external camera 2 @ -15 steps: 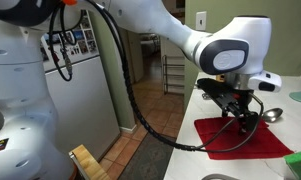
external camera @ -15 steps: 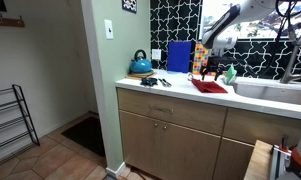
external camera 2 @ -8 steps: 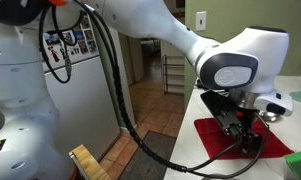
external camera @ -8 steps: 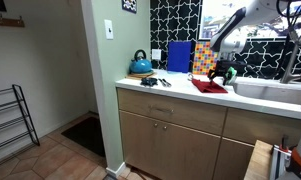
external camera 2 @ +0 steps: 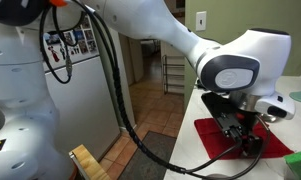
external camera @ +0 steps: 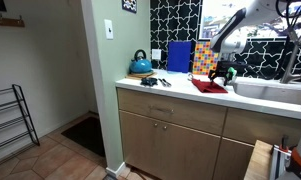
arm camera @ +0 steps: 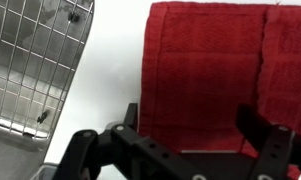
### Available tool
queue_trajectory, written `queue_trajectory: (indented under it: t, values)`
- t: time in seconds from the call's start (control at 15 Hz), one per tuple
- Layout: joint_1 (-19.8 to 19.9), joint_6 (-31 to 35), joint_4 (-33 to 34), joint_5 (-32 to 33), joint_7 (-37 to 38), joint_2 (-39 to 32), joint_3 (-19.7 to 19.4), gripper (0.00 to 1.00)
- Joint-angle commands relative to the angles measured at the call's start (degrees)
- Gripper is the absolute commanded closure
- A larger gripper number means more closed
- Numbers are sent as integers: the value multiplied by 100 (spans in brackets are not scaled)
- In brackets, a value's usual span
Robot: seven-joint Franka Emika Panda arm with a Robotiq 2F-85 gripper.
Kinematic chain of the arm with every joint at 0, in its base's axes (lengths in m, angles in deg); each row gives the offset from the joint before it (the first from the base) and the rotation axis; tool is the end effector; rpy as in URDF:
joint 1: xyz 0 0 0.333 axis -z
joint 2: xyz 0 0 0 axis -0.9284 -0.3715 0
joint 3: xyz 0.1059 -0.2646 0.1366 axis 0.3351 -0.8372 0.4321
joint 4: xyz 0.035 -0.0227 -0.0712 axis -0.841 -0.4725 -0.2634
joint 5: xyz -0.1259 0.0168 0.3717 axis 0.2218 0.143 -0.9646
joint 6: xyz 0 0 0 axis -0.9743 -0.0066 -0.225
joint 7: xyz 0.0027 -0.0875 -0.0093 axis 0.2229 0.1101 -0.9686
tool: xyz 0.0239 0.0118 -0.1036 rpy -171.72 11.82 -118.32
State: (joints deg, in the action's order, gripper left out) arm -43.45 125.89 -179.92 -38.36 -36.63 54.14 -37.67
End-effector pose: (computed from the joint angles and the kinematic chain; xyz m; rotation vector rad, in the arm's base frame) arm 0.4141 -0.4060 0.3594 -2.8430 1.1764 -0.0750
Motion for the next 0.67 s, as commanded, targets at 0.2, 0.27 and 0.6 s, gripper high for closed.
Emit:
queue_trajectory:
  t: [0.2,0.27,0.6]
  values:
    - [145,224,102,-16,-475,-221,-22,0]
    - [169,246,102,-30,-546,-240,-24,0]
    - [308,239,176,-127,-817,-351,-16,10]
